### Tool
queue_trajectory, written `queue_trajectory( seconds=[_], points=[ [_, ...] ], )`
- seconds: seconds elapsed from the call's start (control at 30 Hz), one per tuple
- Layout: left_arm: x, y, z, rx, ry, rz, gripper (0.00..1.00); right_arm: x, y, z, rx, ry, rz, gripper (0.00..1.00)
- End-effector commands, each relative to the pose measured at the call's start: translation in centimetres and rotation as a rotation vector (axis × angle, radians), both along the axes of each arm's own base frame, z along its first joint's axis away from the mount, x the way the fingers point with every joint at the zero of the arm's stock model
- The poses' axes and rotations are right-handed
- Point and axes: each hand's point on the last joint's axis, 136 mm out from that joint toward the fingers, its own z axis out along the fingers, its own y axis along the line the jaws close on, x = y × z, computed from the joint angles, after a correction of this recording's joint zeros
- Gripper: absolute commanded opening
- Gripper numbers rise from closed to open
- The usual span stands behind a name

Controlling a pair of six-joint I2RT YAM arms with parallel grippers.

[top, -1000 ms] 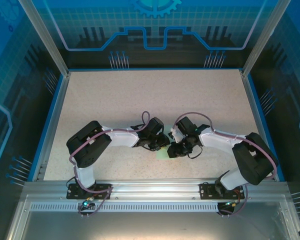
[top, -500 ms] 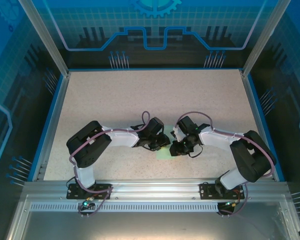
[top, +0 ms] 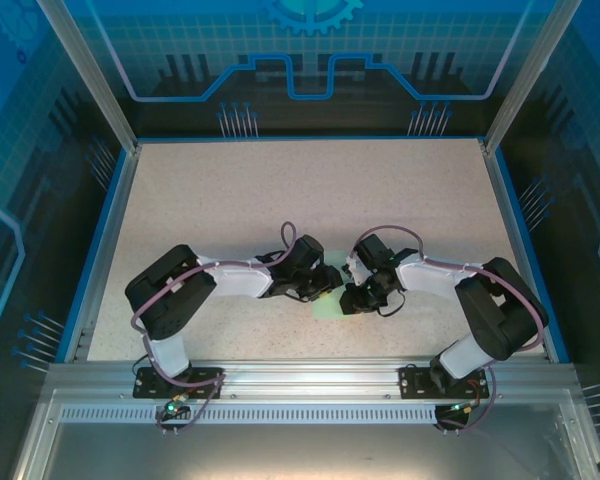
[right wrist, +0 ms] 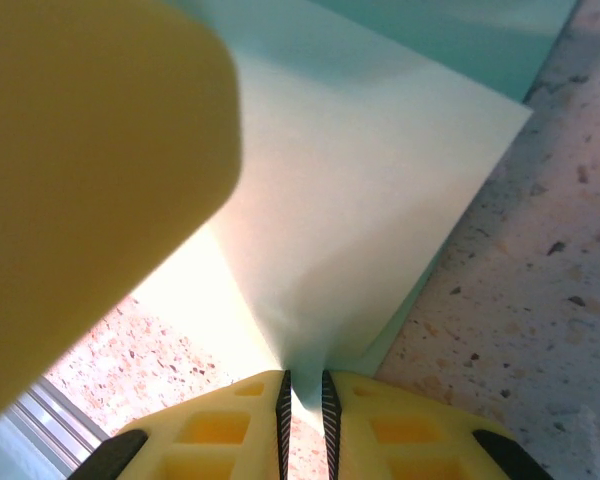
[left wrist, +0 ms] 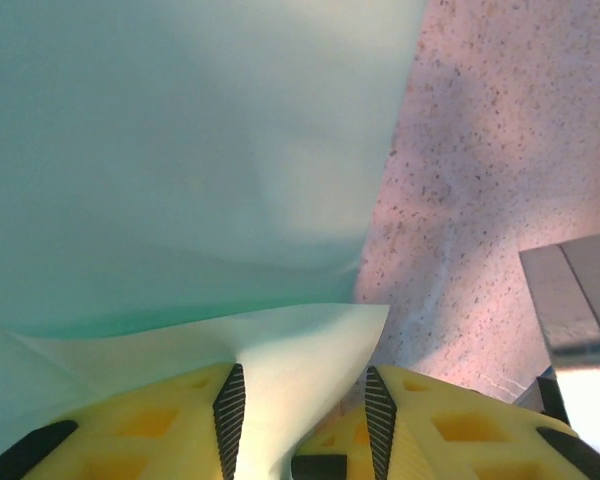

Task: Fold a paper plane with a square sheet of paper (pick it up from the middle)
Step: Fold the triangle a second time at the center of the table.

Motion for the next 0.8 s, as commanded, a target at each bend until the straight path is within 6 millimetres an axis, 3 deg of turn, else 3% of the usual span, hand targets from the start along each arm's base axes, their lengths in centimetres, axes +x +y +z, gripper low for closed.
queue_trajectory(
  seconds=[0.0, 0.27, 0.77],
  points=[
    [0.2, -0.2, 1.5, -0.042, -0.051, 0.013, 0.42, -0.1, -0.7, -0.7, -0.025, 0.024, -0.027, 0.19],
    [-0.7, -0.9, 1.3, -0.081, -0.034, -0.02, 0.32, -0.1, -0.8, -1.1, -0.027, 0.031, -0.038, 0.19],
    [-0.8, -0.9, -1.2, -0.081, -0.014, 0.005, 0.32, -0.1, -1.2, -1.4, -0.037, 0.033, -0.053, 0.19]
  ],
)
